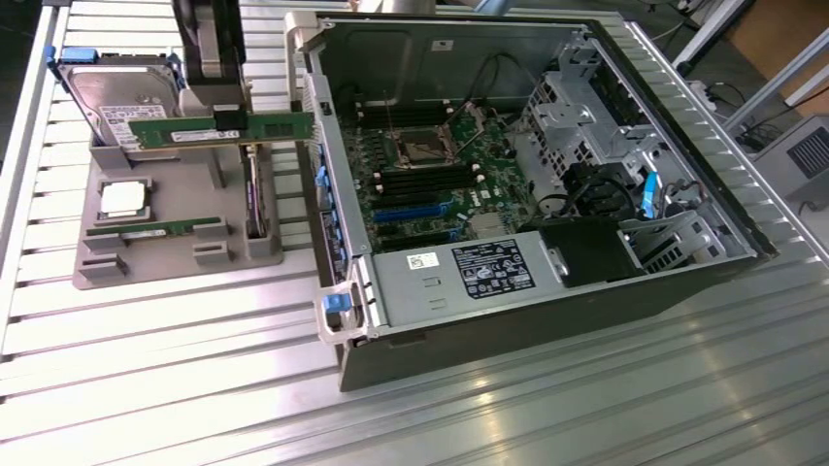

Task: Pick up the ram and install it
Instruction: 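Pick up the ram and move it above insertion slot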

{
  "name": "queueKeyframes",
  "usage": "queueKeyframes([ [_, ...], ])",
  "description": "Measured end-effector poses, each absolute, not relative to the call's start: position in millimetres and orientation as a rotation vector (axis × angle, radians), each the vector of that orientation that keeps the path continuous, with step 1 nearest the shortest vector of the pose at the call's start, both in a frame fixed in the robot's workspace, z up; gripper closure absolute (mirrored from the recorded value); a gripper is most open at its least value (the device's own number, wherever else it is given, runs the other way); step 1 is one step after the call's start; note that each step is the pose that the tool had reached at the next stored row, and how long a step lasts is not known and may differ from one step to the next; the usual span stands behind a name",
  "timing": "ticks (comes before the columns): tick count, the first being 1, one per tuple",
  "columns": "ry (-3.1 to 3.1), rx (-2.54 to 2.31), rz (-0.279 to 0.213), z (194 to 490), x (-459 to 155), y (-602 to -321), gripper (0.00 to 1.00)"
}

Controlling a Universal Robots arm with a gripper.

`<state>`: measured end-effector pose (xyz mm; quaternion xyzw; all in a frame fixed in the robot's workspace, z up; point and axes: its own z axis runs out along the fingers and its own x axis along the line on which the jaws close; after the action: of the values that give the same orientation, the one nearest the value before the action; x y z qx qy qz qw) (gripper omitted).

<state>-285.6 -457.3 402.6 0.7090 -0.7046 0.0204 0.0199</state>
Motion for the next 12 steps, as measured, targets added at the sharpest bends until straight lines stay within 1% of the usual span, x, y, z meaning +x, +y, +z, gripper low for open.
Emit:
queueKeyframes([
  [12, -2.186, 2.200, 0.063, 402.6, -269.3, -457.4, 0.88],
])
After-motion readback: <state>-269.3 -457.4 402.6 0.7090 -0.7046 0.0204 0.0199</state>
